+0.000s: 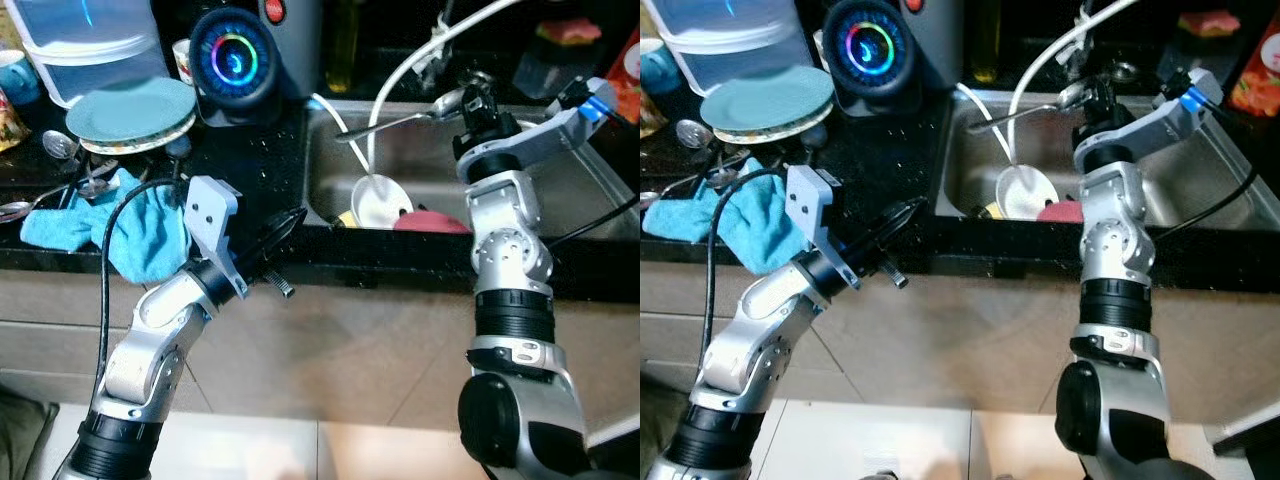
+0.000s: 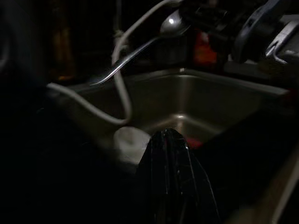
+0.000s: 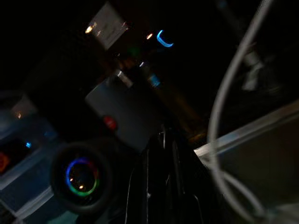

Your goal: Kitchen organization

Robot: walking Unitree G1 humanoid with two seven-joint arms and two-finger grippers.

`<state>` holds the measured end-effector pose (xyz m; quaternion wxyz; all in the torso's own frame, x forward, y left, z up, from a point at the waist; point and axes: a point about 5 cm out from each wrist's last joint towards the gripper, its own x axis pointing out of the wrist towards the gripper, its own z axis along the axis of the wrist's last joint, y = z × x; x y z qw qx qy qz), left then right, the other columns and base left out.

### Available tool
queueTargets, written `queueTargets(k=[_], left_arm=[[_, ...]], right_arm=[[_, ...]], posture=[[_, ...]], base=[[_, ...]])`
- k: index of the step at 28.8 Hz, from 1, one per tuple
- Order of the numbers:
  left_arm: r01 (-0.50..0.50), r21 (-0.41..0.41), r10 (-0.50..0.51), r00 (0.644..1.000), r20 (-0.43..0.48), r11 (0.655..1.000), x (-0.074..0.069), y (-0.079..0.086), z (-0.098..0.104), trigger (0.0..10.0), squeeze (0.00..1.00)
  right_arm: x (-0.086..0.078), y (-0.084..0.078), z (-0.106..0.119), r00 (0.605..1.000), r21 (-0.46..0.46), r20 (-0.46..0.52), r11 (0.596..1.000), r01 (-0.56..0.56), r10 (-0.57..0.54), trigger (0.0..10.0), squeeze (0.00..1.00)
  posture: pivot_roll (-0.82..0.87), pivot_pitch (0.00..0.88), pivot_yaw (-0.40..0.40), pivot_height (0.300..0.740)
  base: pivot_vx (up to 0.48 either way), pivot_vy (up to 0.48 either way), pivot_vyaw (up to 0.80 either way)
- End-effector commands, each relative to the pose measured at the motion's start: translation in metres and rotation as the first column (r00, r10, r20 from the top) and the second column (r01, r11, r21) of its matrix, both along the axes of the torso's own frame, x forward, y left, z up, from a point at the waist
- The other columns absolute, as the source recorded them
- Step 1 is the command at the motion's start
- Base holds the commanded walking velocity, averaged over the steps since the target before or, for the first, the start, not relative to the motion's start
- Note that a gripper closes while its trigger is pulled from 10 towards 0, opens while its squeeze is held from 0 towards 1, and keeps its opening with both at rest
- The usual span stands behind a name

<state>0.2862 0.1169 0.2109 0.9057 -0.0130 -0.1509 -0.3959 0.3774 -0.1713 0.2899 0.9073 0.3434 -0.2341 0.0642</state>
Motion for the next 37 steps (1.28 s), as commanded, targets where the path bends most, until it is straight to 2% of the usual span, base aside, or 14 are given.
queueTargets(k=[1,3,6,7,9,13,18,21,22,23,24,28,33,37], left_arm=[[0.005,0.011,-0.005,1.0,-0.012,1.0,-0.001,-0.001,-0.003,10.0,0.0],[0.003,0.017,-0.003,1.0,-0.022,1.0,-0.001,-0.002,-0.004,10.0,0.0],[0.006,0.026,-0.005,1.0,-0.029,1.0,-0.001,-0.002,-0.005,10.0,0.0],[0.023,0.046,-0.021,0.999,-0.042,0.999,-0.004,-0.001,-0.009,10.0,0.0],[0.113,0.089,-0.105,0.991,-0.084,0.99,-0.018,-0.001,-0.019,10.0,0.0],[0.211,0.118,-0.196,0.973,-0.125,0.97,-0.034,-0.002,-0.026,10.0,0.0],[0.374,0.14,-0.347,0.919,-0.186,0.917,-0.063,-0.003,-0.031,10.0,0.0],[0.38,0.147,-0.35,0.917,-0.193,0.913,-0.065,-0.003,-0.031,10.0,0.0],[0.388,0.154,-0.357,0.914,-0.195,0.909,-0.066,-0.003,-0.031,10.0,0.0],[0.388,0.154,-0.357,0.914,-0.195,0.909,-0.066,-0.003,-0.031,10.0,0.0],[0.384,0.168,-0.353,0.917,-0.188,0.908,-0.065,-0.004,-0.029,10.0,0.0],[0.385,0.17,-0.355,0.917,-0.184,0.907,-0.066,-0.003,-0.026,10.0,0.0],[0.386,0.178,-0.355,0.917,-0.181,0.905,-0.068,-0.002,-0.024,10.0,0.0],[0.3,0.214,-0.277,0.952,-0.13,0.93,-0.06,0.001,-0.015,10.0,0.0]], right_arm=[[0.0,-0.011,0.001,0.998,-0.043,-0.014,0.997,0.068,-0.069,10.0,0.0],[0.001,-0.018,0.001,0.988,-0.125,-0.038,0.982,0.141,-0.147,10.0,0.0],[0.002,-0.021,0.0,0.983,-0.151,-0.045,0.974,0.167,-0.176,10.0,0.0],[0.001,-0.032,0.0,0.972,-0.186,-0.06,0.959,0.212,-0.227,10.0,0.0],[-0.004,-0.056,0.005,0.954,-0.223,-0.068,0.936,0.271,-0.292,10.0,0.0],[-0.009,-0.071,0.01,0.953,-0.27,-0.064,0.924,0.269,-0.297,10.0,0.0],[-0.02,-0.095,0.02,0.946,-0.385,-0.053,0.881,0.276,-0.32,10.0,0.0],[-0.02,-0.097,0.02,0.941,-0.436,-0.071,0.859,0.268,-0.33,10.0,0.0],[-0.018,-0.094,0.015,0.933,-0.515,-0.095,0.82,0.252,-0.347,10.0,0.0],[-0.018,-0.094,0.015,0.933,-0.515,-0.095,0.82,0.252,-0.347,10.0,0.0],[-0.013,-0.085,0.005,0.928,-0.609,-0.142,0.769,0.193,-0.345,10.0,0.0],[-0.009,-0.075,-0.009,0.916,-0.696,-0.202,0.709,0.115,-0.346,10.0,0.0],[-0.009,-0.074,-0.013,0.908,-0.708,-0.231,0.7,0.09,-0.35,10.0,0.0],[-0.008,-0.077,-0.018,0.885,-0.749,-0.253,0.658,0.076,-0.39,10.0,0.0]], posture=[[0.13,0.092,-0.043,0.74],[0.13,0.093,-0.043,0.74],[0.13,0.093,-0.044,0.74],[0.13,0.099,-0.048,0.74],[0.13,0.102,-0.05,0.74],[0.13,0.107,-0.053,0.74],[0.12,0.112,-0.057,0.74],[0.12,0.112,-0.059,0.74],[0.12,0.112,-0.059,0.74],[0.12,0.112,-0.059,0.74],[0.12,0.111,-0.061,0.74],[0.12,0.11,-0.063,0.74],[0.12,0.111,-0.063,0.74],[0.13,0.114,-0.062,0.74]], base=[[0.0,0.0,0.0],[0.0,0.0,0.0],[0.0,0.0,0.0],[0.0,0.0,0.0],[0.0,0.0,0.0],[0.0,0.0,0.0],[0.0,0.0,0.0],[0.0,0.0,0.0],[0.0,0.0,0.0],[0.0,0.0,0.0],[0.0,0.0,0.0],[0.0,0.0,0.0],[0.0,0.0,0.0],[0.0,0.0,0.0]])
